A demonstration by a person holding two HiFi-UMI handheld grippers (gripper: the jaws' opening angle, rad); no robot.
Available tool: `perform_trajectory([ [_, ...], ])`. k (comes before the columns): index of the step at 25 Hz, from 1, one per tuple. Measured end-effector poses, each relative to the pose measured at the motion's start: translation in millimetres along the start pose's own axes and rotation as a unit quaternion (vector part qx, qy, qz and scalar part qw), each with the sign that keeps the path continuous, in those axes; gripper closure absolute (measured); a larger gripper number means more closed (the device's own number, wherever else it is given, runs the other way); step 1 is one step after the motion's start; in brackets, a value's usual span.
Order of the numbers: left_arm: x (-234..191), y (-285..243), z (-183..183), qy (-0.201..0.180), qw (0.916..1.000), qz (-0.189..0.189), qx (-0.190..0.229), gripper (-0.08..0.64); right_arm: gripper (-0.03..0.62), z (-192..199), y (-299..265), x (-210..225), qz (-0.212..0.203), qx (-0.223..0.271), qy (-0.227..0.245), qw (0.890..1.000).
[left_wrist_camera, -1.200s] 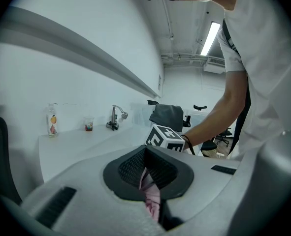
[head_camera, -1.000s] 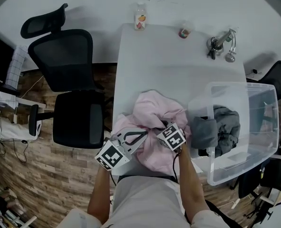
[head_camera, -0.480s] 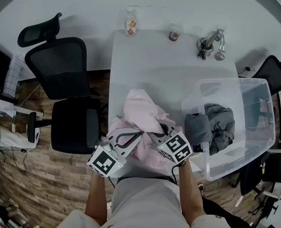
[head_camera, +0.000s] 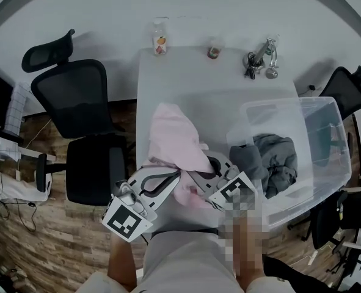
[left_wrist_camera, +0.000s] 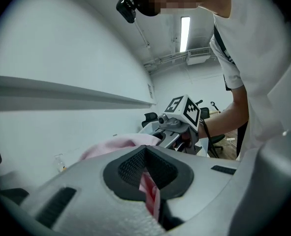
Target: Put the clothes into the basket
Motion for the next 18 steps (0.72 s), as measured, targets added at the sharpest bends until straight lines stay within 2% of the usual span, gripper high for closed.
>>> perform_trajectory([
  [7,-6.2,8.0,-35.9,-0.022,0.9994,-0.011,0.024,0.558,0.491,-43.3,43.8,3.7,0.022,0.062,0.017,0.998],
  [18,-11.2,-14.3,-99.6,-0.073,0.9944,-0.001,0.077,0.558,0.491,-85.2,122.8,24.4,0.092,0.136,0.037,0.986],
])
Point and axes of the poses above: the fingertips, and each gripper's own axes: y backward along the fingers, x to its right, z out of its underside, the point moved 9 cm from there along y, backward along the fingers, and after that the axes turned 11 degrees about -x, right-handed, at the moved point
